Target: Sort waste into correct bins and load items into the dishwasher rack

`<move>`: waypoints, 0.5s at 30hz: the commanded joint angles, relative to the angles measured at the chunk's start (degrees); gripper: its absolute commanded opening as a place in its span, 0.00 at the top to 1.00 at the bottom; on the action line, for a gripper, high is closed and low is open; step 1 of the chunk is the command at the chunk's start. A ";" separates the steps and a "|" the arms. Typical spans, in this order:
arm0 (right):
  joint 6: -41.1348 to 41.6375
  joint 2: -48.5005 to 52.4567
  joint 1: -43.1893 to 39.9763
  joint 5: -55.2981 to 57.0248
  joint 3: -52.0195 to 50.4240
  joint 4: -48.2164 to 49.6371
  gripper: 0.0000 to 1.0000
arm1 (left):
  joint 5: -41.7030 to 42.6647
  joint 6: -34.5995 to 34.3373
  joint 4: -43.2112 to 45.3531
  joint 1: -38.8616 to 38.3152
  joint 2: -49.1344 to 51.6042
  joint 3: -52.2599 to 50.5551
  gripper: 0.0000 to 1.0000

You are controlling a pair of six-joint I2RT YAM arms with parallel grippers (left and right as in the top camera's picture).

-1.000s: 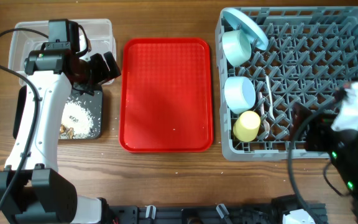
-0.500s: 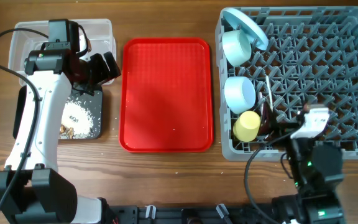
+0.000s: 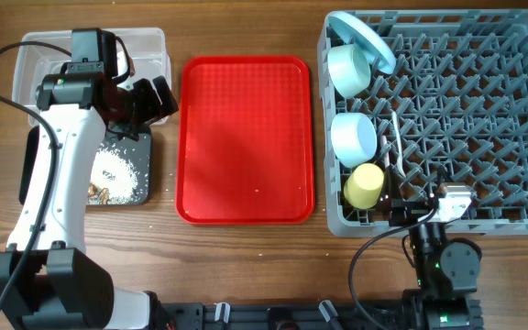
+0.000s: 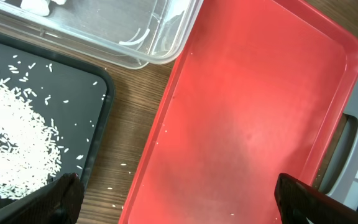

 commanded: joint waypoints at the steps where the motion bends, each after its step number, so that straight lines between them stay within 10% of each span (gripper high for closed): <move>1: 1.09 -1.53 -0.24 -1.18 -0.26 0.96 0.00 | -0.31 -0.09 0.13 0.17 -0.42 0.85 0.00; 15: 1.18 -0.72 -0.24 -1.20 -0.26 0.28 0.00 | -0.31 -0.09 0.13 0.17 -0.42 0.85 0.00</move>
